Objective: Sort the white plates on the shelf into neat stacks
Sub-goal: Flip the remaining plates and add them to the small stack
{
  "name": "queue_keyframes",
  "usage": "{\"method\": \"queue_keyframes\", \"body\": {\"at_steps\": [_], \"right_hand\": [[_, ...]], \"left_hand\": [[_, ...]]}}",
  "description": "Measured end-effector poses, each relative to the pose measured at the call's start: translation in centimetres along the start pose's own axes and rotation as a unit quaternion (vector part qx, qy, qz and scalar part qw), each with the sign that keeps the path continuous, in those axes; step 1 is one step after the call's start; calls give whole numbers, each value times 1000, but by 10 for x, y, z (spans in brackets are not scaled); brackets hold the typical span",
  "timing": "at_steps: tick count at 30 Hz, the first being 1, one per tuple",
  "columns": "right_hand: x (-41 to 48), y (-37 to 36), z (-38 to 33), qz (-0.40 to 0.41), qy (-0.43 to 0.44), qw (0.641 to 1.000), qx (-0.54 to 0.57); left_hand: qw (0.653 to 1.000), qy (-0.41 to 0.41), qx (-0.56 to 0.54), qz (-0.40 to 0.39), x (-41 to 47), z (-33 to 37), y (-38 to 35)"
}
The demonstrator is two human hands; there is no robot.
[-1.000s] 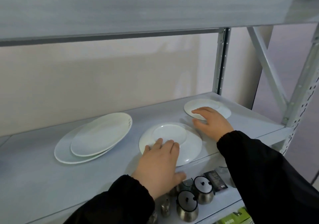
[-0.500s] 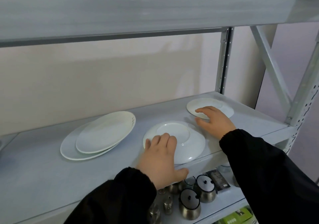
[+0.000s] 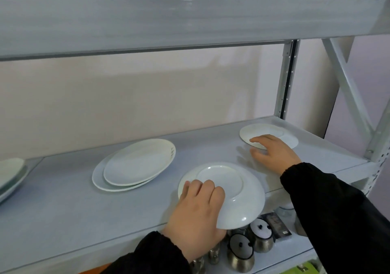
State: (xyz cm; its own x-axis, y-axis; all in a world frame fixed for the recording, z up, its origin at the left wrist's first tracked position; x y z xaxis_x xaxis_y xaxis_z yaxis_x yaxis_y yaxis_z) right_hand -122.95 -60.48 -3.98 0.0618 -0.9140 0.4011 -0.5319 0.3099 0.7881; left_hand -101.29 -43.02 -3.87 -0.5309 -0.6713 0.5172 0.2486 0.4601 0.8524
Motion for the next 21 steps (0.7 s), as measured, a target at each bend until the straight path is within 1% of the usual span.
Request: {"method": "queue_keyframes", "body": {"at_steps": [4, 8, 10, 13, 15, 18, 21], "right_hand": [[-1, -2, -4, -13, 5, 1000, -9], [-1, -6, -9, -32, 2, 999, -31], [-3, -7, -11, -42, -5, 999, -32], [-7, -15, -24, -55, -1, 998, -20], [-9, -25, -41, -60, 2, 998, -12], [-10, -49, -85, -72, 45, 996, -3], [-9, -68, -124, -76, 73, 994, 21]], "left_hand": [[1000, -14, -8, -22, -3, -2, 2], [999, -39, 1, -29, -4, -7, 24], [1000, -10, -25, -11, -1, -24, 42], [986, 78, -143, 47, 0, -63, 73], [959, 148, -221, 97, -4, -91, 92], [884, 281, -347, 137, -20, -144, 107], [816, 359, -420, 170, -42, -193, 115]]}}
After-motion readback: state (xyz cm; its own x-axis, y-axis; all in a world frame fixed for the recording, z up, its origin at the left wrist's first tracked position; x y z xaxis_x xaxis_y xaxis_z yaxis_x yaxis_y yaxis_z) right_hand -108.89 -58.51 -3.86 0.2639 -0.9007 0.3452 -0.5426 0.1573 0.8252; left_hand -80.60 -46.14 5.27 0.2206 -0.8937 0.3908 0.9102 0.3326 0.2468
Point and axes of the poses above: each hand's wrist, its own x-axis towards the middle knuckle, its own y-axis out of the back of the hand, z = x × y, the point moved 10 cm from there along x, towards the middle knuckle
